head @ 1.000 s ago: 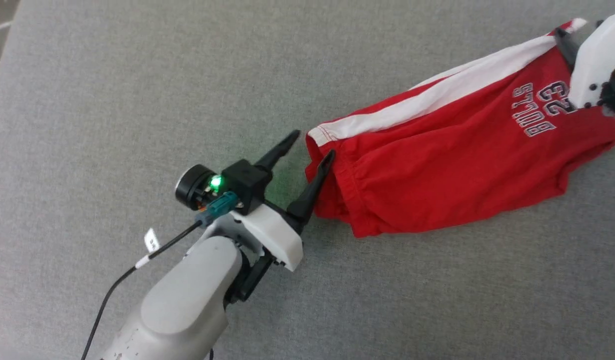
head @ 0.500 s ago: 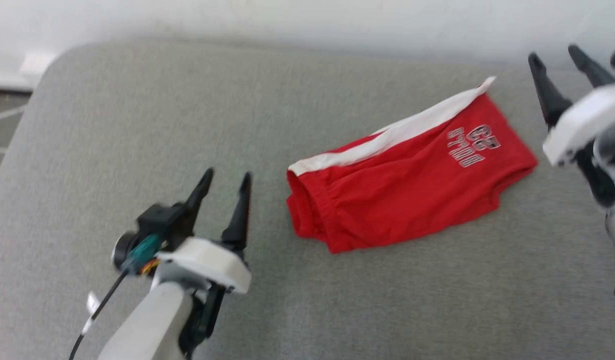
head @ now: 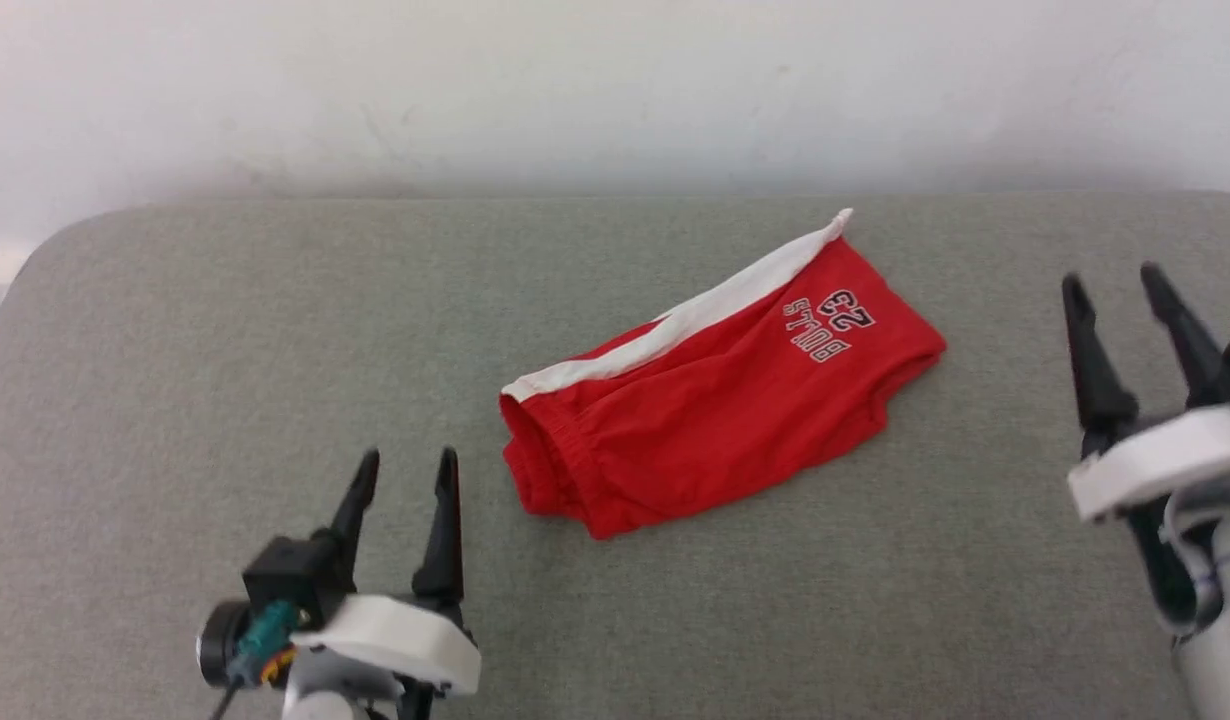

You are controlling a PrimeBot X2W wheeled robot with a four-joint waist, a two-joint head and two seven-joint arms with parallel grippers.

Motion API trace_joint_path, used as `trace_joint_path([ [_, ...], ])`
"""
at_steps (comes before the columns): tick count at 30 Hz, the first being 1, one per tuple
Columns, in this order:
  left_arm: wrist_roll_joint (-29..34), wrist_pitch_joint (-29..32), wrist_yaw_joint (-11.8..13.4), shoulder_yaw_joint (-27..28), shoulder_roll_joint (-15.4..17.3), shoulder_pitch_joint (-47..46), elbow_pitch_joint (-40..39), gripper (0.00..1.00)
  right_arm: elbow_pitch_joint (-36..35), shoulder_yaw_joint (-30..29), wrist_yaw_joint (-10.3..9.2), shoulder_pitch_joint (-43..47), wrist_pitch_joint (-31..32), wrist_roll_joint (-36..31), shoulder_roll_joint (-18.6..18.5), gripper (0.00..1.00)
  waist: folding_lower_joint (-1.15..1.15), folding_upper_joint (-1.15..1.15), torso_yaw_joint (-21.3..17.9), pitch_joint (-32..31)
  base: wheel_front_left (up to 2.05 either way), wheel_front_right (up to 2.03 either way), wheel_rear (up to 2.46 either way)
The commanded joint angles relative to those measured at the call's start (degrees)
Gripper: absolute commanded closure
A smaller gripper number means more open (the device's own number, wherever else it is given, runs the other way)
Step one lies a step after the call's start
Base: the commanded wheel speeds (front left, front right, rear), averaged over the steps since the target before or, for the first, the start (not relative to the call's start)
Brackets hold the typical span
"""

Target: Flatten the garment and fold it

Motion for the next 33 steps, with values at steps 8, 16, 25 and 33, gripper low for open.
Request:
trace_joint_path([
  [8,0.66,7.46,-1.75,-5.82,-1.13,0.97,2.98,0.0,-11.27,-10.32,-0.12,12.36,1.23,-5.96,11.67,0.0,0.01,0.0,-3.04,0.64,0.0,0.0,0.0],
  [16,0.54,16.09,1.61,-6.45,-2.67,-4.08,2.98,0.0,-18.28,-11.4,-0.12,15.69,3.71,-7.51,15.09,0.0,0.01,0.0,-6.32,4.28,0.0,0.0,0.0],
  [25,2.03,22.37,8.02,-5.37,-2.33,-6.3,7.68,0.0,-18.88,-11.65,-0.12,15.36,3.66,-6.11,15.43,0.0,0.01,0.0,-8.3,7.74,0.0,0.0,0.0],
  [33,0.83,25.15,8.04,-5.81,-2.51,-6.29,10.24,0.0,-17.7,-11.34,-0.12,14.76,3.09,-5.36,15.44,0.0,0.01,0.0,-7.83,9.06,0.0,0.0,0.0],
])
